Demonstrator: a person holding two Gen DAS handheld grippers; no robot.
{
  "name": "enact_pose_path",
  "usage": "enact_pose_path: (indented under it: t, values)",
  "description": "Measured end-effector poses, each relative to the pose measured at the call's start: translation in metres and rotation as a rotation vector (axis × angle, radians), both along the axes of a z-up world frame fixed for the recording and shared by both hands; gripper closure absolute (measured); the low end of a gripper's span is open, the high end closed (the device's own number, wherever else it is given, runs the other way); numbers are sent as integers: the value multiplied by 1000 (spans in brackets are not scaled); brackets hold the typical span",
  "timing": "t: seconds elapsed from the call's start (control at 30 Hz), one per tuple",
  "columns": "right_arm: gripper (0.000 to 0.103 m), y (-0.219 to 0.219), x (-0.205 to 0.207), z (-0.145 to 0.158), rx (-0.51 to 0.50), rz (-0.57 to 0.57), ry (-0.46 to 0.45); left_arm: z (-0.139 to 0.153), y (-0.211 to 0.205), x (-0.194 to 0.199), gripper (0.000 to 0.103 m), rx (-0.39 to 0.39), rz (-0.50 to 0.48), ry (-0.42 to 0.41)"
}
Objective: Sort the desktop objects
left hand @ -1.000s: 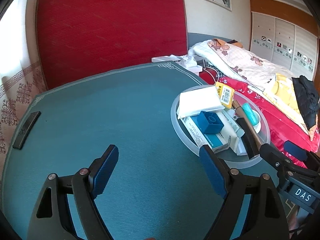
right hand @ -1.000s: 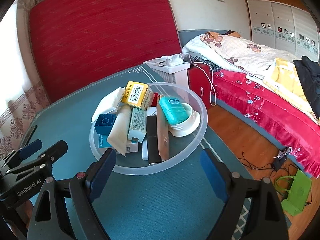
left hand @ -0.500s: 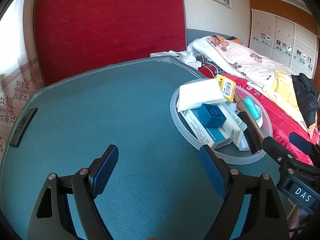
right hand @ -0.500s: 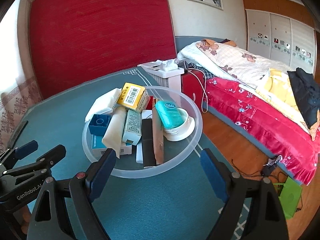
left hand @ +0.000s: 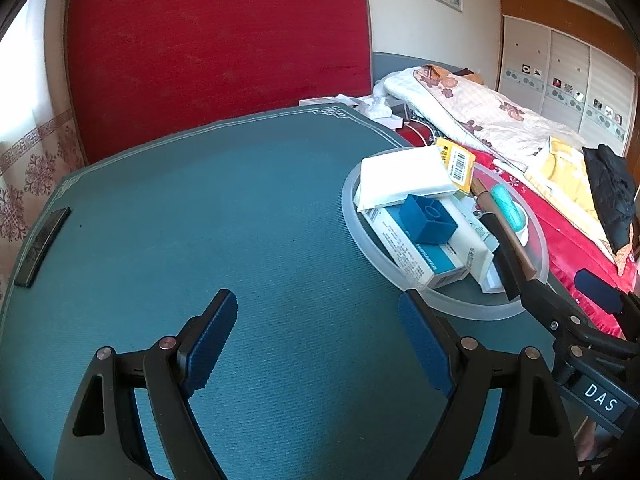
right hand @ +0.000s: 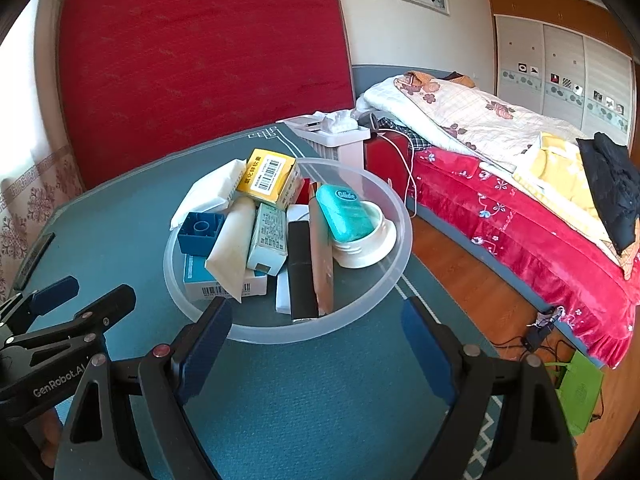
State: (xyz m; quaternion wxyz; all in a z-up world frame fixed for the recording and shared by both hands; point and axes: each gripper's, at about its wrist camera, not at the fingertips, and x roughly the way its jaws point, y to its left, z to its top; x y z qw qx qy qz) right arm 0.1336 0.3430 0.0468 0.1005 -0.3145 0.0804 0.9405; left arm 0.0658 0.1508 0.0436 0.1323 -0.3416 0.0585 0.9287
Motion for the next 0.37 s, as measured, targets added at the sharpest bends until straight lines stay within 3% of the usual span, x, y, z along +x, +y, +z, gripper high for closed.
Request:
enact_pose_path:
  t: [0.37]
  values:
    - [14, -15, -2, -4, 5, 33, -15, -3, -13, -5, 17, -5, 42, -11]
